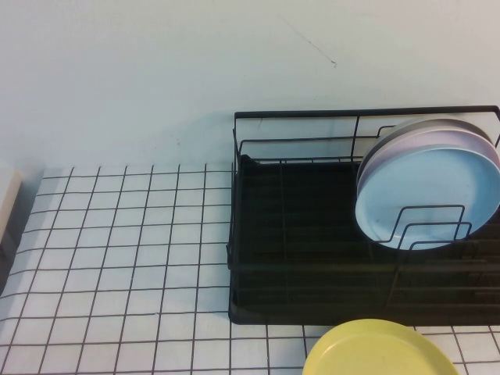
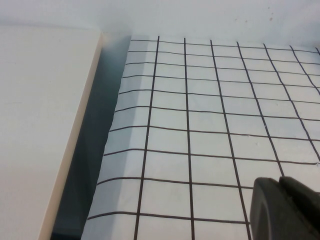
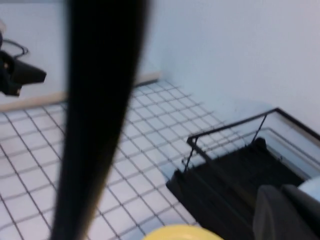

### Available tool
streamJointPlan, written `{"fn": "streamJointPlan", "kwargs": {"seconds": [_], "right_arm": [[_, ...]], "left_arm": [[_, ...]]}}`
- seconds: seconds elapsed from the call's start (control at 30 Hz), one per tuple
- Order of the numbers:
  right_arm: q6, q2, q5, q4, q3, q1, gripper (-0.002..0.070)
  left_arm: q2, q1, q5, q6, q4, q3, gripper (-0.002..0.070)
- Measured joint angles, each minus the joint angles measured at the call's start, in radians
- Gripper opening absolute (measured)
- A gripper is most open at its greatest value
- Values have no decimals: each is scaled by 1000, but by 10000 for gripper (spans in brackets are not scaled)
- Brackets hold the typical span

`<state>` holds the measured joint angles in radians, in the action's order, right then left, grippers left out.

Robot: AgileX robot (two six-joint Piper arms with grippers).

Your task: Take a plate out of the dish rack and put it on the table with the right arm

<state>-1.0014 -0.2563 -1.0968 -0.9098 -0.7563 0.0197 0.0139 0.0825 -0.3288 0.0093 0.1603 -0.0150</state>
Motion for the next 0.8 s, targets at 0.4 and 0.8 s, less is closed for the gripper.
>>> {"fn": "streamJointPlan", "kwargs": {"seconds": [0.4, 0.8], "right_arm": [[267, 29, 138, 599, 1, 0, -1], [660, 129, 747, 910, 462, 14, -1]], "left_arm": [[0, 0, 0, 0, 0, 0, -3], [0, 0, 0, 0, 0, 0, -3]]}}
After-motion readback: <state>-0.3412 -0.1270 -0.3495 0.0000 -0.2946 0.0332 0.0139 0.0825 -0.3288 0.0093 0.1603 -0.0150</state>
